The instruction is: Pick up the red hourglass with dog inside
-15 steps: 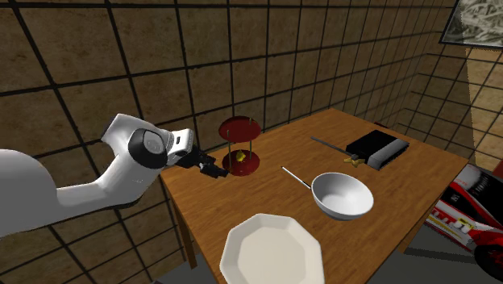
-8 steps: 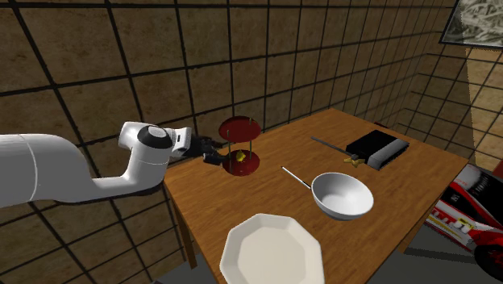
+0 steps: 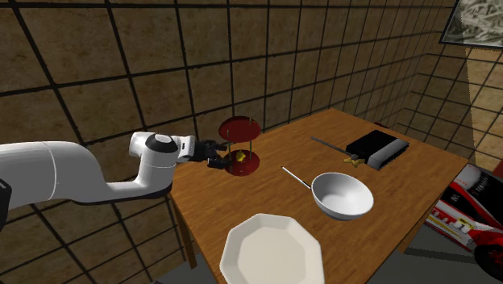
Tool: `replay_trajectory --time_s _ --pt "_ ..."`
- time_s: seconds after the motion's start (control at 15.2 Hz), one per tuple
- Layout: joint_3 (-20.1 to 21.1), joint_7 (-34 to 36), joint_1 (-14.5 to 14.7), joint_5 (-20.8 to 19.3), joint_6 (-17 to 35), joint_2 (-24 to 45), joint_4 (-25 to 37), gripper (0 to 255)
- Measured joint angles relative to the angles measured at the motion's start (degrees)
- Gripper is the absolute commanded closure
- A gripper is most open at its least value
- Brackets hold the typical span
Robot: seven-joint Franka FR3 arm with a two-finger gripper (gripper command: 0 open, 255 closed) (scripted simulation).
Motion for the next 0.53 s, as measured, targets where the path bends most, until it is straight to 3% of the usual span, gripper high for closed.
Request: replay_trajectory --time_s 0.13,0.2,0.53 --pt "0.61 0.56 -0.4 0.07 0.34 -0.42 -0.17 0" --pt "0.67 0.68 -0.44 0.05 0.46 -0.51 -0.27 255" --pt "0.75 0.8 -0.52 0.05 0.58 -0.59 -0.33 255"
